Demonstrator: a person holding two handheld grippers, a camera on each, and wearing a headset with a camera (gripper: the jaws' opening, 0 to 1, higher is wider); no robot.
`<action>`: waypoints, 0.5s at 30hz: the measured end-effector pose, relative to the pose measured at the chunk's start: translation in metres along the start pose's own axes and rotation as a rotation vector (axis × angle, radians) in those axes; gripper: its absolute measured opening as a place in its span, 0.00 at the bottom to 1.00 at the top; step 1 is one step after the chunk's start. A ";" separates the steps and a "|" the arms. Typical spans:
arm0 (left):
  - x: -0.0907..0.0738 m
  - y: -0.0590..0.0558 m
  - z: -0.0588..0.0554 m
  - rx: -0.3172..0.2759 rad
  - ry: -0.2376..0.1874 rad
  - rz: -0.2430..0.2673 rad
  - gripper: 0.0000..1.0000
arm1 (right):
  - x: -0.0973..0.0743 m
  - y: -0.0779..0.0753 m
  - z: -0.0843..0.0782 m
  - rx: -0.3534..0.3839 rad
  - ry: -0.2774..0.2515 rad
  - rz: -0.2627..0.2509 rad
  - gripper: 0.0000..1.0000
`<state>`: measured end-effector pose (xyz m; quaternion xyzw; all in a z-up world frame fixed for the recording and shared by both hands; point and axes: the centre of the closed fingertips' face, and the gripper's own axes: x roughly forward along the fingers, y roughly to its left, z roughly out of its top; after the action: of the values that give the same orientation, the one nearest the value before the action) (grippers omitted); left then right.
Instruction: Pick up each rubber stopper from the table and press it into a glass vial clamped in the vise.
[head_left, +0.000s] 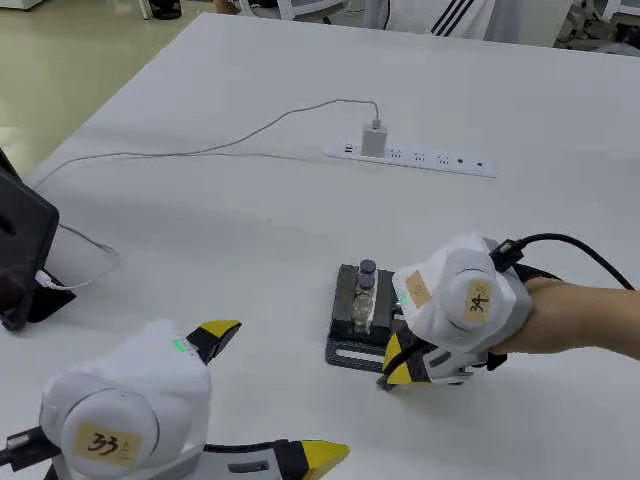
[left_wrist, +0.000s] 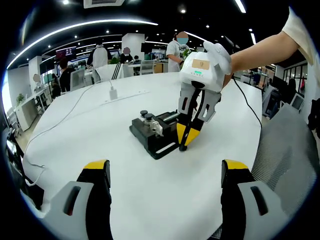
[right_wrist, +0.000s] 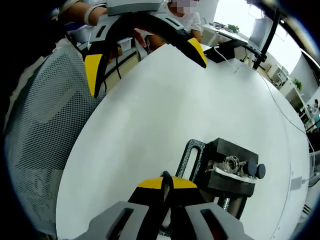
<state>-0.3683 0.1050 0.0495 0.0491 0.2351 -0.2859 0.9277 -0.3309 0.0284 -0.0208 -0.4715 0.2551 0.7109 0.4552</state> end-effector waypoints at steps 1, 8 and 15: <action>0.000 0.000 0.000 -0.002 -0.001 0.000 0.91 | 0.000 0.000 0.000 -0.015 0.002 0.001 0.00; 0.000 -0.002 -0.001 -0.003 -0.001 0.000 0.91 | 0.000 0.001 0.000 -0.076 0.018 0.004 0.00; -0.001 -0.002 0.000 -0.004 -0.005 0.007 0.91 | 0.000 0.000 0.000 -0.036 0.017 0.001 0.00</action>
<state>-0.3701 0.1041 0.0500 0.0476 0.2333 -0.2822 0.9293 -0.3309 0.0282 -0.0205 -0.4855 0.2466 0.7115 0.4441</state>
